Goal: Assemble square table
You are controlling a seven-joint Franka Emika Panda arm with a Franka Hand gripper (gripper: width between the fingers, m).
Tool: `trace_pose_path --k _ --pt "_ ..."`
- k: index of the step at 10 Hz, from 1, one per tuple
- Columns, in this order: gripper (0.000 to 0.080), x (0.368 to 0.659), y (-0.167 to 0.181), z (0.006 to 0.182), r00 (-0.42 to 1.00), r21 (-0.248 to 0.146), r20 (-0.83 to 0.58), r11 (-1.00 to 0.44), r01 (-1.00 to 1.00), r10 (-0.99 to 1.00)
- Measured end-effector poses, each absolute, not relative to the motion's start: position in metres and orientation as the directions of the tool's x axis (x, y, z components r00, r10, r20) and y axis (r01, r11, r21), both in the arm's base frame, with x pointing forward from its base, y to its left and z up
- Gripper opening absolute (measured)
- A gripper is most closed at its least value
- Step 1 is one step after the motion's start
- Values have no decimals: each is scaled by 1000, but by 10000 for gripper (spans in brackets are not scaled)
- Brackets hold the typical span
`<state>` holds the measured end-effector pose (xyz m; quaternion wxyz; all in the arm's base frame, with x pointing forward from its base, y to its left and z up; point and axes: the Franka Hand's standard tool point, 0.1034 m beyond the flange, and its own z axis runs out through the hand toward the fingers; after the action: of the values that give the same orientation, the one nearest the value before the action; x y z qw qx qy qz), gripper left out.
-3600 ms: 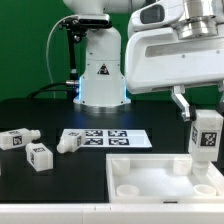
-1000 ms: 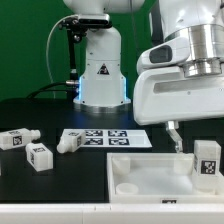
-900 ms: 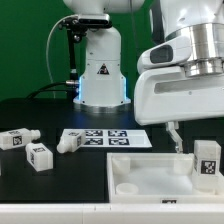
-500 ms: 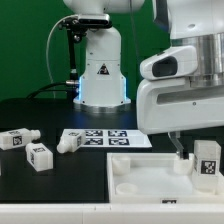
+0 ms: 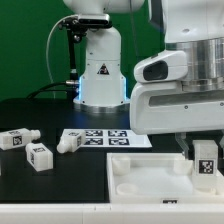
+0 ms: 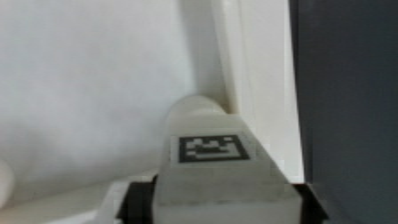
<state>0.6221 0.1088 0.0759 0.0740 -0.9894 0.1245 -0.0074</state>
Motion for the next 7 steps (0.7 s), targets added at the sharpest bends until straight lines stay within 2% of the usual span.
trace_pose_path --k 3,4,5,7 --pt "284 623 109 75 882 -149 -36 -870 -470 -470" --pt "284 627 109 75 798 -153 -40 -785 -600 -602" --pt "284 629 110 75 683 -151 -56 -670 -727 -728" --pt "284 636 114 74 362 -163 -84 -346 -924 -928"
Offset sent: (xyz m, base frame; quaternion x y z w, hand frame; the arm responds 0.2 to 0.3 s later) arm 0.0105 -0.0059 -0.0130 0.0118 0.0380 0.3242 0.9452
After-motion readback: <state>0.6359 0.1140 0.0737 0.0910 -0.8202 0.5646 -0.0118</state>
